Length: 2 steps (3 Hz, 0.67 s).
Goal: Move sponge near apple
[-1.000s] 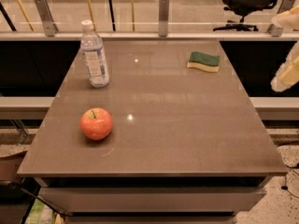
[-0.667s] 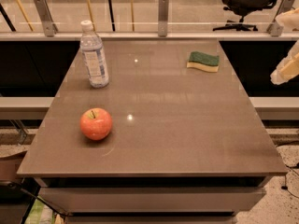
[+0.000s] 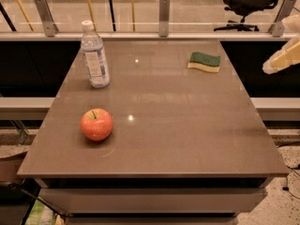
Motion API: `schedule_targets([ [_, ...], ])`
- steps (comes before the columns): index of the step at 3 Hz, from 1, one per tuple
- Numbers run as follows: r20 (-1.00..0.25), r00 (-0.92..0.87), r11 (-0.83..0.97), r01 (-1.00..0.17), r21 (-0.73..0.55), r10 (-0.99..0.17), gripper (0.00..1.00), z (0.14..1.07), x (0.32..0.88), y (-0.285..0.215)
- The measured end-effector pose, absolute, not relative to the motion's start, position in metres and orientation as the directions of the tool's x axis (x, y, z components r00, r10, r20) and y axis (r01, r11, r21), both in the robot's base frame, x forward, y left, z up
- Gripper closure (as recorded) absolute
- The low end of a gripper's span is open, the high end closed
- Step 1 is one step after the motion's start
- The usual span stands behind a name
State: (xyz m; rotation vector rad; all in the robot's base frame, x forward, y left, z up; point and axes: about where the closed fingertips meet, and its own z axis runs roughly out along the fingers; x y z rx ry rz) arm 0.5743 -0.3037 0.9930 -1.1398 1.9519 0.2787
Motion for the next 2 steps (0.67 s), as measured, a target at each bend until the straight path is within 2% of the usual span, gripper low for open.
schedule_targets([
  [2,-0.769,-0.337,0.666,-0.730,-0.150,-0.543,0.00,0.978,0.620,-0.312],
])
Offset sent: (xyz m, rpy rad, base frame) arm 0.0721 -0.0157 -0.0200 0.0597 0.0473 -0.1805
